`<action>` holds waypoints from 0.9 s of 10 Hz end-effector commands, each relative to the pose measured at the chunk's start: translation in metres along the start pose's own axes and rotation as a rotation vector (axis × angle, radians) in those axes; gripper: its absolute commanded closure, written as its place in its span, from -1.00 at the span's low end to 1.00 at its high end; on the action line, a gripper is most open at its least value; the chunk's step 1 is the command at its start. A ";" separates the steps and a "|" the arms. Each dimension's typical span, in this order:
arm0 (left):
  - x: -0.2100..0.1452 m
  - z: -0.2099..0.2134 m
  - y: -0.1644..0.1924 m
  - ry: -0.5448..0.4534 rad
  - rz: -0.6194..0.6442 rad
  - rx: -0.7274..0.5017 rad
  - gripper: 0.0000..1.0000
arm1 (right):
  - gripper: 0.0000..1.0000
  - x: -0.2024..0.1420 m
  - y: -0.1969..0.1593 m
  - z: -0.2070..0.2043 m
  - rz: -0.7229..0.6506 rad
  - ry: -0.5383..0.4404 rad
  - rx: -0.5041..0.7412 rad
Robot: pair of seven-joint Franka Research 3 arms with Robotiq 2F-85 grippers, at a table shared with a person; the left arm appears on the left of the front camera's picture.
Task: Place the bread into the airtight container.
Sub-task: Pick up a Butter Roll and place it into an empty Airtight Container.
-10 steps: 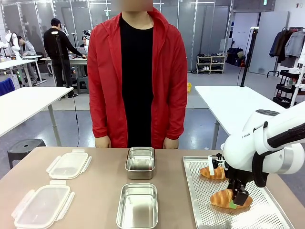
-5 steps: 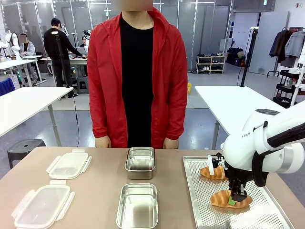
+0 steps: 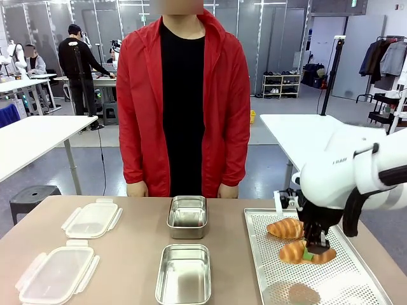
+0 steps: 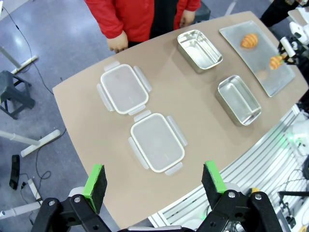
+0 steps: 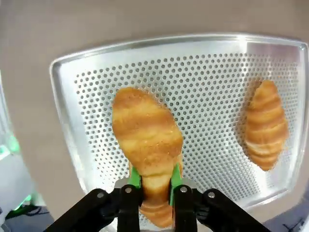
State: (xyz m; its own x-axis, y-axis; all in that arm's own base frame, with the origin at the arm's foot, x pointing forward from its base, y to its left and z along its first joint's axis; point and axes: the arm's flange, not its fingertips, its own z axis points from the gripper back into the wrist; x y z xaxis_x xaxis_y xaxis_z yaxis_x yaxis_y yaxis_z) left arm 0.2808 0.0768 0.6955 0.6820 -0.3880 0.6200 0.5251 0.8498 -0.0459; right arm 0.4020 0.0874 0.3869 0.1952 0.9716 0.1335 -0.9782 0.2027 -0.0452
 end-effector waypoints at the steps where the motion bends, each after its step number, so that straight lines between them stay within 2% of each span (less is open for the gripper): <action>1: 0.002 0.002 0.000 -0.002 -0.006 -0.004 -1.00 | 0.48 0.029 0.011 0.045 -0.020 -0.001 -0.035; 5: 0.002 0.002 0.000 -0.002 -0.006 -0.004 -1.00 | 0.48 0.078 0.042 0.084 -0.041 -0.009 -0.065; 6: 0.002 0.002 0.000 -0.002 -0.006 -0.004 -1.00 | 0.48 0.081 0.046 0.087 -0.080 -0.020 -0.050; 7: 0.002 0.002 0.000 -0.002 -0.006 -0.004 -1.00 | 0.48 0.075 0.039 0.086 -0.007 -0.034 -0.071; 9: 0.002 0.002 0.000 -0.002 -0.006 -0.004 -1.00 | 0.48 0.075 0.039 0.086 -0.007 -0.034 -0.071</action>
State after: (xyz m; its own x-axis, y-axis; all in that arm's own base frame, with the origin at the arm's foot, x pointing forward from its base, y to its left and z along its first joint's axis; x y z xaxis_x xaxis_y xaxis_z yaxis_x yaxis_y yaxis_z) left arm 0.2808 0.0768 0.6956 0.6819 -0.3880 0.6200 0.5252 0.8498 -0.0458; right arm 0.3696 0.1605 0.4808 0.2173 0.9615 0.1679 -0.9660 0.2366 -0.1044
